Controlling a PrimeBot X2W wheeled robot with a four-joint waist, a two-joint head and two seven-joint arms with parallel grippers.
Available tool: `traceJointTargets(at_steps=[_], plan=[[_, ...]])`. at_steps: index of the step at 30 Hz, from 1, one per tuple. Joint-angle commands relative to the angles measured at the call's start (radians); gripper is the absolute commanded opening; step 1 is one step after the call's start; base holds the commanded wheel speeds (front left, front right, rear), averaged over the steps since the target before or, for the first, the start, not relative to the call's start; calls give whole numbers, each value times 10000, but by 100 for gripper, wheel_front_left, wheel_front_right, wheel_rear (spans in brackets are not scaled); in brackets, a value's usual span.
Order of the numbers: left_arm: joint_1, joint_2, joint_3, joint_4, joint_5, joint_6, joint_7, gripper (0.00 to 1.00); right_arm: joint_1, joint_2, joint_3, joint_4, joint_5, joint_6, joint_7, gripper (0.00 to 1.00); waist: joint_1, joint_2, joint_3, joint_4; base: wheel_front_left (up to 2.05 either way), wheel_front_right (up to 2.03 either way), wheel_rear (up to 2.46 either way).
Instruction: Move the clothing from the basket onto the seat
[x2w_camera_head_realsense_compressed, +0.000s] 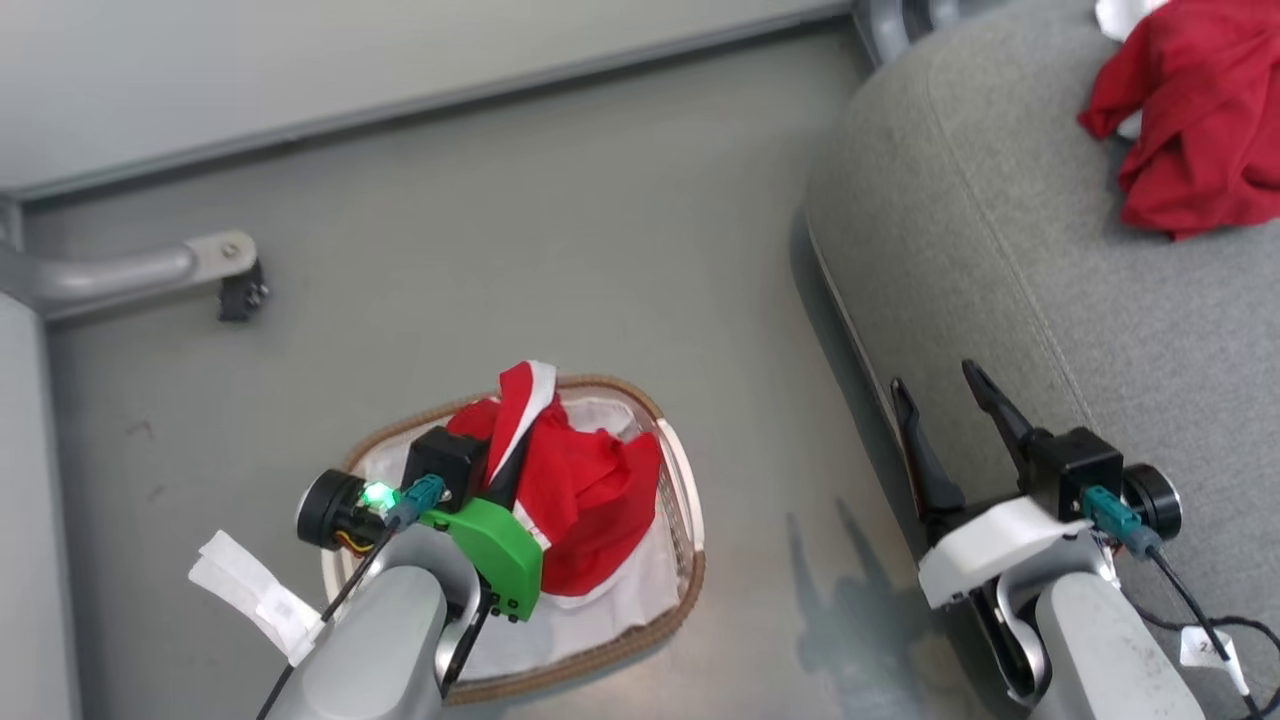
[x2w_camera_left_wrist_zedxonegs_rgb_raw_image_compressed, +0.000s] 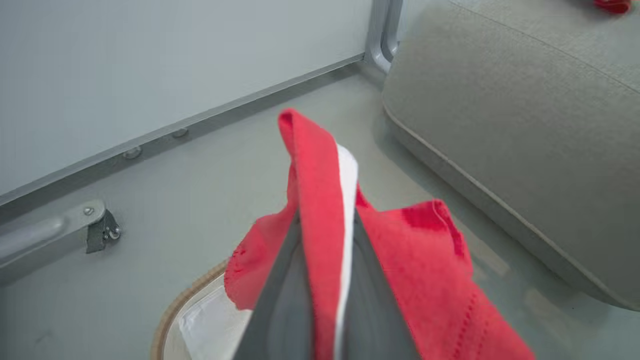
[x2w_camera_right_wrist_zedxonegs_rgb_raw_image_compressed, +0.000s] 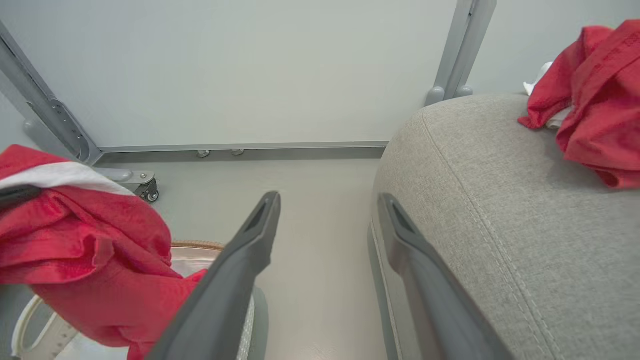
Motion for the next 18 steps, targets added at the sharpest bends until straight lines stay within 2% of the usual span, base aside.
traceJointTargets(at_steps=[1, 10, 18], plan=[[222, 197, -146, -233, -2, -47, -32, 0, 301, -39, -42, 63, -47, -14, -3, 100, 0, 0, -1692, 788, 0, 0, 0], [-902, 1084, -1535, -1850, -164, -40, -5, 0, 1033, -38, -150, 265, -227, -14, -3, 100, 0, 0, -2877, 1049, 0, 0, 0], [-2696, 1844, -2324, -2903, -514, -26, 384, 0, 954, -36, 17, 213, -254, -14, -3, 100, 0, 0, -3188, 1014, 0, 0, 0]])
